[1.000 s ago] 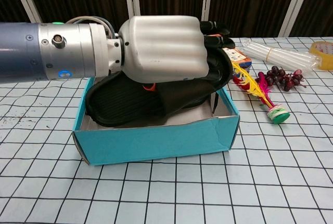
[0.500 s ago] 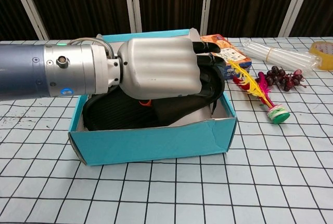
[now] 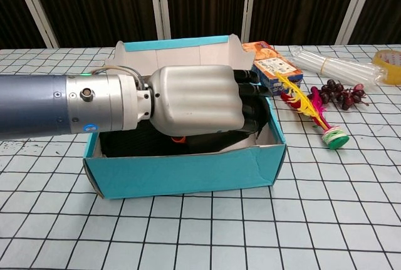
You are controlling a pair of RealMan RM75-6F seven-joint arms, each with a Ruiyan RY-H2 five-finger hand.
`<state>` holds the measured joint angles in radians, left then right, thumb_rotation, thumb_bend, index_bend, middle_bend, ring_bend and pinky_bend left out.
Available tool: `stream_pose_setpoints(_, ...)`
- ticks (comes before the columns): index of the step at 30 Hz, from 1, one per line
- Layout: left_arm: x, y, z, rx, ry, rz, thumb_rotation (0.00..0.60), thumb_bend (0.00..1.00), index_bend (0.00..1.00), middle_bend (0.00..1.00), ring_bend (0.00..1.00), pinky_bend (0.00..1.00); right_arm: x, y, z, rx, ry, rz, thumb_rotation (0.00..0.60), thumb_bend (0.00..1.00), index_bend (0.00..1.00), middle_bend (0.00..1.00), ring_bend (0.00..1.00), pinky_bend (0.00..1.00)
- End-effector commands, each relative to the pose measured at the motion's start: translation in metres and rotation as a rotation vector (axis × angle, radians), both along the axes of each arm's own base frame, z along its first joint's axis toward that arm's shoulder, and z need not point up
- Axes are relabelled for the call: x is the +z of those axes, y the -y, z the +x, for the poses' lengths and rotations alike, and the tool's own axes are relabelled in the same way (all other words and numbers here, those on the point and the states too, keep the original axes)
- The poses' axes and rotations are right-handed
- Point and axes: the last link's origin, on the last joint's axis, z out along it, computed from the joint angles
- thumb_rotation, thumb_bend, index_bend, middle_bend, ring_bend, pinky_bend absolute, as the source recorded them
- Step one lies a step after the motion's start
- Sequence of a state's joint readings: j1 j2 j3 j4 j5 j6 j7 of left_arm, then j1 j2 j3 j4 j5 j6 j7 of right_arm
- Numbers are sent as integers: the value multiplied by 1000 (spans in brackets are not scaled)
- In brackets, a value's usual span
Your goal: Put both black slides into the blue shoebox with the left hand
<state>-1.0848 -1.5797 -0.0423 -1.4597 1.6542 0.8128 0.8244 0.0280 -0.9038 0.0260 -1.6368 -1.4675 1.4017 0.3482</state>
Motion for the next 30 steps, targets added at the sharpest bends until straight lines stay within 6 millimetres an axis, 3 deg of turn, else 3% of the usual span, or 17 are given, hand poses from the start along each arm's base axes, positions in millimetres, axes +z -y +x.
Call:
stream_pose_setpoints(1, -3, -1, -3, 18, 1, -11, 600, 415, 489, 476, 72, 158, 0, 0, 0, 0, 1, -2, 600, 308, 148, 113, 181, 141)
stream_pose_setpoints(9, -8, -1, -6, 102, 30, -72, 600, 414, 483, 474, 80, 263, 0, 0, 0, -1, -2, -2, 600, 308, 148, 113, 181, 141)
stream_pose_setpoints(30, -26, -8, -17, 180, 3, -116, 600, 415, 480, 474, 80, 410, -2, 2, -2, -13, -5, 2, 600, 308, 148, 113, 181, 141)
